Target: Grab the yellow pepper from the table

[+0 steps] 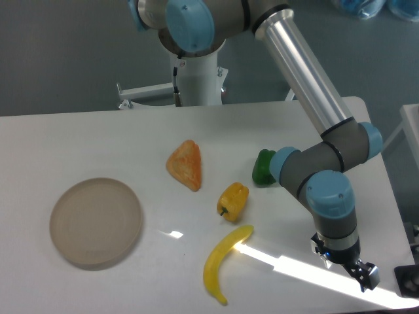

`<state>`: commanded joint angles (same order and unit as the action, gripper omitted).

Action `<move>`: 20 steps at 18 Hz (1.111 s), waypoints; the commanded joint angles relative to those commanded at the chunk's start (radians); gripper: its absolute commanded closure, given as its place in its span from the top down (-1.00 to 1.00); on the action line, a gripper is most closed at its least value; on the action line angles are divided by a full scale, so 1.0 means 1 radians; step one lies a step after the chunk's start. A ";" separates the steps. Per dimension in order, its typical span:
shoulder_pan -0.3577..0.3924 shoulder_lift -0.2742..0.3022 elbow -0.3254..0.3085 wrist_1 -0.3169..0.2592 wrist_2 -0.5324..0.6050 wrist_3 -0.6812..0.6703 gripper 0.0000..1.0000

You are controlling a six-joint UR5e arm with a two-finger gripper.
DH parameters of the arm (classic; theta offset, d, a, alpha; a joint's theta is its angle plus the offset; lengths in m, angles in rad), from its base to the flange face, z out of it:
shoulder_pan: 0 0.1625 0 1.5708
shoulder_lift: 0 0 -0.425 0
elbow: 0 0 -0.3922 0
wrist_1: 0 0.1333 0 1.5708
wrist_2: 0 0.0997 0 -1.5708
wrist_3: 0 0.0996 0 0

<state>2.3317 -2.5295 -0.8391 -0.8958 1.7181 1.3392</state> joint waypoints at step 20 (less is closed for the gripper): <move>0.002 0.299 -0.259 -0.087 -0.009 -0.049 1.00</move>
<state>2.3332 -2.2308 -1.0980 -0.9830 1.7089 1.2901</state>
